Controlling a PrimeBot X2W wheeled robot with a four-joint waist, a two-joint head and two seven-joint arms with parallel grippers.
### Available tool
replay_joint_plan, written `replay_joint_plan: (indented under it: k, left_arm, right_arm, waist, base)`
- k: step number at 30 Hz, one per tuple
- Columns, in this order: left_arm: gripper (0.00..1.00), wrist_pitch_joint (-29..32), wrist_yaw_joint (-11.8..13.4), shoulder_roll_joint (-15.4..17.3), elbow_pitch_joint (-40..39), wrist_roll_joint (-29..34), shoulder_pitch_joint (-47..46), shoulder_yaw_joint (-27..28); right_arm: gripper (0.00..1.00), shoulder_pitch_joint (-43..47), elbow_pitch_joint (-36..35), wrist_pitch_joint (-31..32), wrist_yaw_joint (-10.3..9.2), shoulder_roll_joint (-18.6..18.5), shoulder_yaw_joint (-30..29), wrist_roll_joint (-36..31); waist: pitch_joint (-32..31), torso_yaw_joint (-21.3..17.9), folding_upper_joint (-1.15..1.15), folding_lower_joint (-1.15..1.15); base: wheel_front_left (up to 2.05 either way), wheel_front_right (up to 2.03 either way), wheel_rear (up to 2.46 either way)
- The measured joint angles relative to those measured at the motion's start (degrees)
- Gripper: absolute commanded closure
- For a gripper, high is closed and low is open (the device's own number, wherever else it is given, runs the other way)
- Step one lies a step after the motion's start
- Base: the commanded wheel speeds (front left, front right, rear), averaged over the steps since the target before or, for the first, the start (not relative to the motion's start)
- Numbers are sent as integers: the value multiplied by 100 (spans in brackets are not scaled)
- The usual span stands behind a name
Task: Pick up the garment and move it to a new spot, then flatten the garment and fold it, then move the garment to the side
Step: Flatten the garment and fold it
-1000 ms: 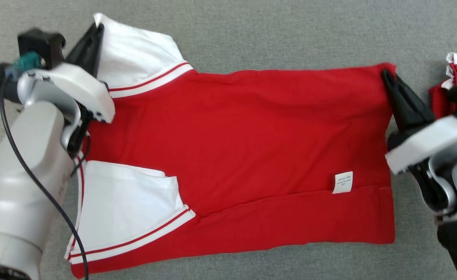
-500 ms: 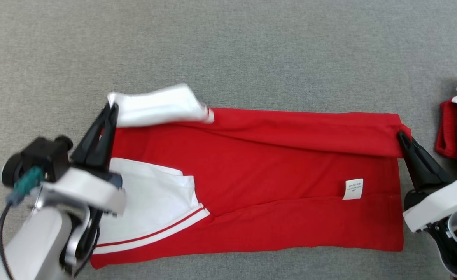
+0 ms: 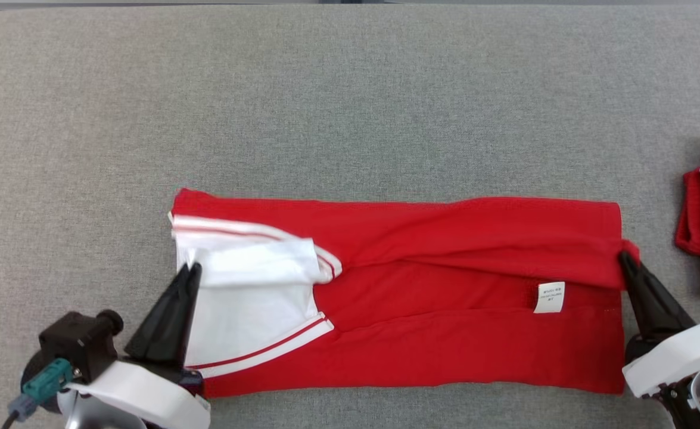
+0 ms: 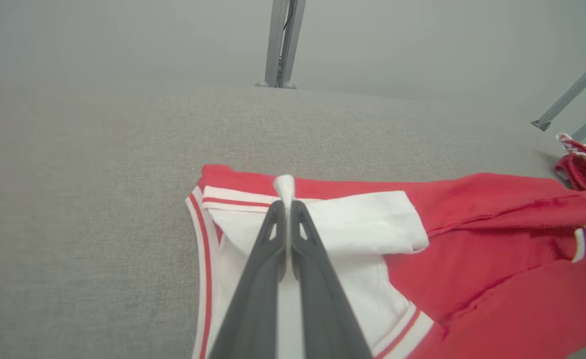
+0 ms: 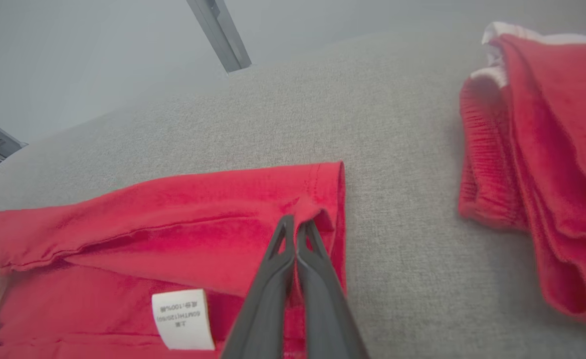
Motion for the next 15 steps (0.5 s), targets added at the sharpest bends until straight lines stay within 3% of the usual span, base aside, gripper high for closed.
replay_joint_plan:
  k: [7, 8, 9, 10, 11, 13, 15]
  left_arm:
    - [100, 132, 0, -158, 156, -322, 327, -119]
    - [100, 176, -1, -159, 216, -379, 369, -132]
    - [100, 177, 4, -172, 278, -409, 409, -135]
    - [100, 172, 40, -194, 336, -412, 424, -131]
    - [94, 176, 48, -220, 379, -439, 419, -123]
    - [0, 109, 147, -241, 449, -420, 416, -58]
    - [0, 78, 268, -201, 530, -339, 411, 4]
  right_arm:
    - [100, 242, 64, 81, 0, 103, 32, 40]
    - [41, 243, 85, 81, 0, 126, 51, 44]
    - [41, 243, 111, 81, 0, 153, 69, 49]
    - [0, 244, 132, 82, 0, 169, 80, 53]
    - [0, 244, 141, 77, 0, 200, 55, 92]
    - [0, 257, 148, 38, 0, 264, -34, 74]
    - [0, 319, 105, -41, 0, 333, -185, 10]
  waist:
    - [-94, -40, 0, 0]
    - [-105, -51, 0, 0]
    - [-119, -67, 0, 0]
    - [-131, -79, 0, 0]
    - [-144, -82, 0, 0]
    - [-173, -77, 0, 0]
    - [-204, -69, 0, 0]
  base:
    - [0, 0, 0]
    - [0, 0, 0]
    - [0, 0, 0]
    - [0, 0, 0]
    - [0, 0, 0]
    - [0, 0, 0]
    - [0, 0, 0]
